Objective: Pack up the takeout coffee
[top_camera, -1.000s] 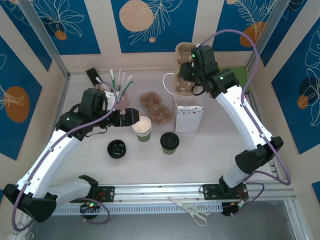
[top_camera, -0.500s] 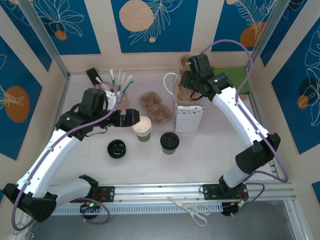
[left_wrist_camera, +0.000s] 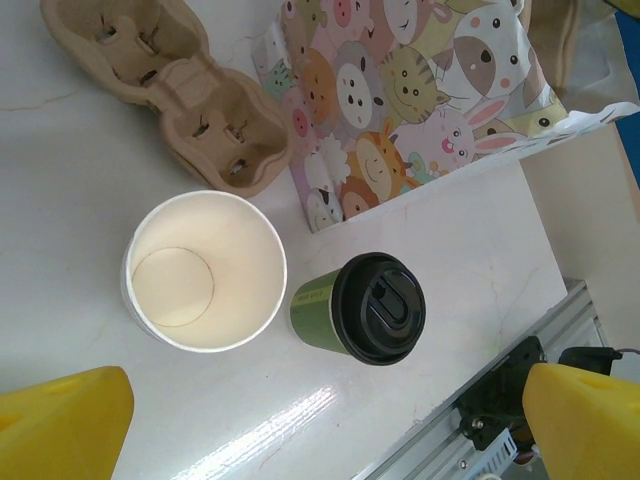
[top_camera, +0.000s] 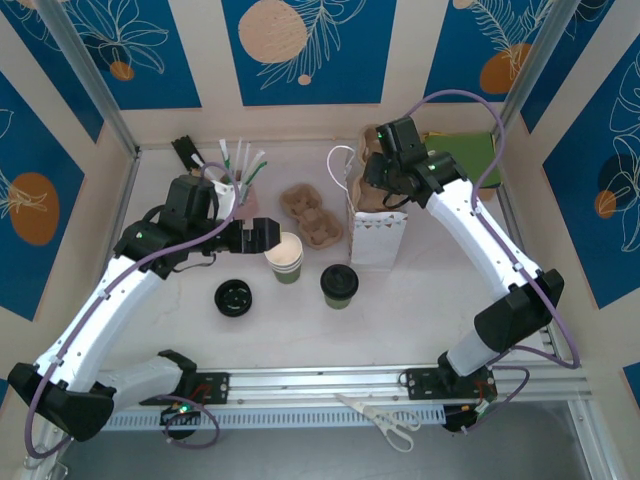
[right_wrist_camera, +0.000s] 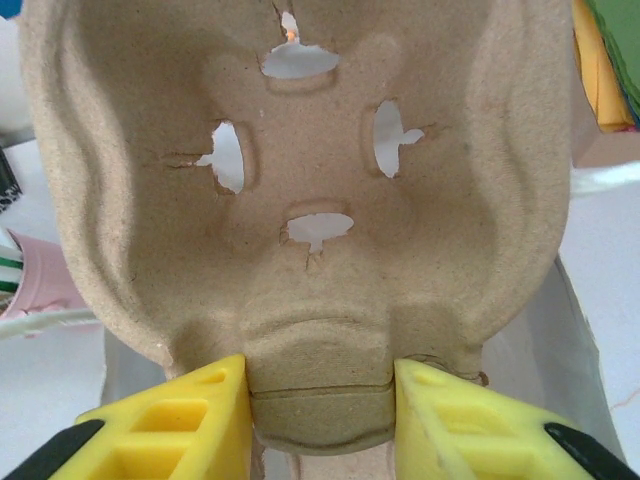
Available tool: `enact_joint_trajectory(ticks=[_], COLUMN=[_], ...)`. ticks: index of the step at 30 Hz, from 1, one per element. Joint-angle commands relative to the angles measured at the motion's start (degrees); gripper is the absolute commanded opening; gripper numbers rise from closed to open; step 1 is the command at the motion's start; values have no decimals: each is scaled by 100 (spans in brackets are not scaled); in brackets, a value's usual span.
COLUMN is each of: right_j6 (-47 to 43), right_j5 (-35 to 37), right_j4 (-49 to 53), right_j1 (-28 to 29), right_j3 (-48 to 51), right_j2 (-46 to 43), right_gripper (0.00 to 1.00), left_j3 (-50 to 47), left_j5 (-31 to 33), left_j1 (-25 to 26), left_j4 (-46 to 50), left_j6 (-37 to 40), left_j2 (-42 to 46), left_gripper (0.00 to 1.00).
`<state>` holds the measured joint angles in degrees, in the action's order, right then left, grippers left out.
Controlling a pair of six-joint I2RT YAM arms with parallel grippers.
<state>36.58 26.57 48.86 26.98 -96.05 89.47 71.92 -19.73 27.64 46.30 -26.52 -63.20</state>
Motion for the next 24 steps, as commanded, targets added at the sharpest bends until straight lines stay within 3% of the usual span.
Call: enact_joint_trajectory(ticks=[1,24], right_j6=[104,-19], right_j5=[-174,-639], right_j4=[237,1276], right_j1=[-8,-145], right_j3=[50,-644], right_j2=[-92,902], right_gripper=[36,35], left_j3=[149,-426], left_j5=[82,215], left_j1=[49,45], left_j4=[76,-95], left_j6=[123,-2], left_j2=[2,492], left_gripper=[100,100])
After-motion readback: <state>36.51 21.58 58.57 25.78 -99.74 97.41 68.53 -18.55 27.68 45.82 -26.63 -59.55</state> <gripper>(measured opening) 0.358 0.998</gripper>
